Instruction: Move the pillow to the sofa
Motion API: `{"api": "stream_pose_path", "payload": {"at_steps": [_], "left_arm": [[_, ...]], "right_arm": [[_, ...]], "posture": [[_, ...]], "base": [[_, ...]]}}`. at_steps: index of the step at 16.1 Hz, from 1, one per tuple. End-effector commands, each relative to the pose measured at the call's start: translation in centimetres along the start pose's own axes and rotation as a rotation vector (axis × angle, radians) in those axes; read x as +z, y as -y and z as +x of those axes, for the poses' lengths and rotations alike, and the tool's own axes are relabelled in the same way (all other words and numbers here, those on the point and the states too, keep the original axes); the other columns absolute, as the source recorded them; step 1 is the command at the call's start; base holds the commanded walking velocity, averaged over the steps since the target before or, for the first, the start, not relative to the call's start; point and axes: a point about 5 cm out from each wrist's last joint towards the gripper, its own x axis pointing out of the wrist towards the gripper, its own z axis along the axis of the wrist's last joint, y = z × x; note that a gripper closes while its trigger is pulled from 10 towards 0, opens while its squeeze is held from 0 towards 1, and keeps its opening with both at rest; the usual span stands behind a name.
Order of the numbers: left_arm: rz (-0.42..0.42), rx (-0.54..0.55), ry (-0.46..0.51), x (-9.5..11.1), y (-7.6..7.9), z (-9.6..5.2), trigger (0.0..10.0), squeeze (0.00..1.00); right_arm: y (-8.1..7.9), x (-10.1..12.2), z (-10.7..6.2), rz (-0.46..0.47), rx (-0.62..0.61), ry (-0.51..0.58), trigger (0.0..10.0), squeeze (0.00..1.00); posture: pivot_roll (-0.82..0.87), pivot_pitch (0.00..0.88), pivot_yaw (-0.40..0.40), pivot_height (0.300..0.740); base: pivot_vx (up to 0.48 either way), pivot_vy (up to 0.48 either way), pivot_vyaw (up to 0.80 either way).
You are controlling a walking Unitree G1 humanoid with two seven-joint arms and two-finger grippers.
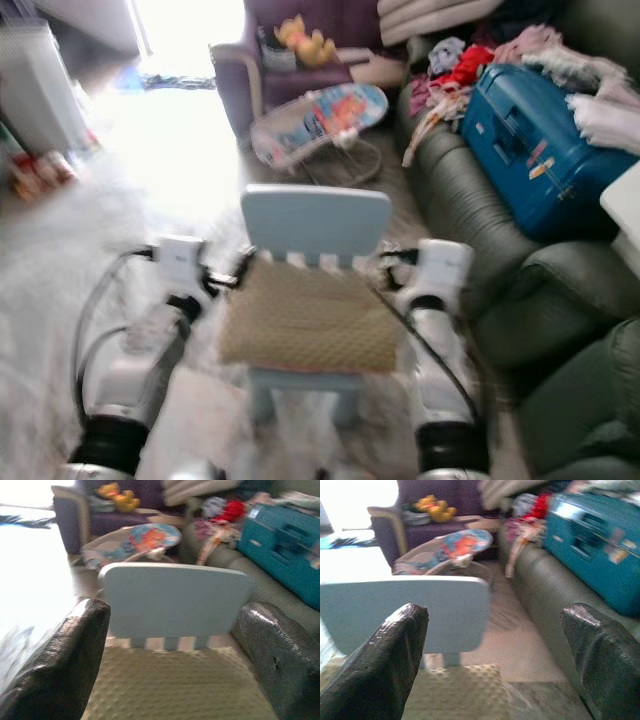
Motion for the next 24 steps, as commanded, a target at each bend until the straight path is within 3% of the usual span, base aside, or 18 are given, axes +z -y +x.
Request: {"api": "stream_pose_path", "payload": {"at_steps": [1,4,7,10,19,24], "left_arm": [[0.008,0.038,0.01,-0.1,-0.3,-0.4,10.0,0.0],[0.018,0.12,0.026,-0.4,-1.3,-1.2,10.0,0.0],[0.041,0.099,0.02,-0.2,-1.2,-1.4,10.0,0.0],[0.045,0.063,-0.007,-0.4,-1.0,-1.5,10.0,0.0],[0.011,0.028,0.01,0.6,-0.4,-0.6,10.0,0.0],[0.053,0.095,0.027,1.7,-1.6,0.1,10.0,0.0]], "right_arm": [[-0.1,-0.1,0.2,-0.014,0.022,-0.015,10.0,0.0],[-0.9,0.1,0.8,-0.03,0.082,-0.022,10.0,0.0],[-0.6,0.1,0.5,-0.012,0.045,-0.012,10.0,0.0],[0.0,-0.6,-0.8,0.008,-0.002,-0.028,10.0,0.0],[0.8,1.0,-0.8,0.018,-0.017,0.002,10.0,0.0],[-0.2,1.8,-0.5,0.031,0.06,0.031,10.0,0.0]], "posture": [[0.0,0.0,-0.119,0.74],[0.02,0.0,-0.152,0.74],[0.0,0.0,-0.107,0.74],[-0.01,0.0,-0.067,0.74],[-0.04,0.0,-0.048,0.74],[-0.04,0.0,-0.035,0.74]], "base": [[0.0,0.0,0.0],[0.0,0.0,0.0],[0.0,0.0,0.0],[0.0,-0.091,0.0],[0.0,-0.329,0.0],[0.0,0.0,0.0]]}}
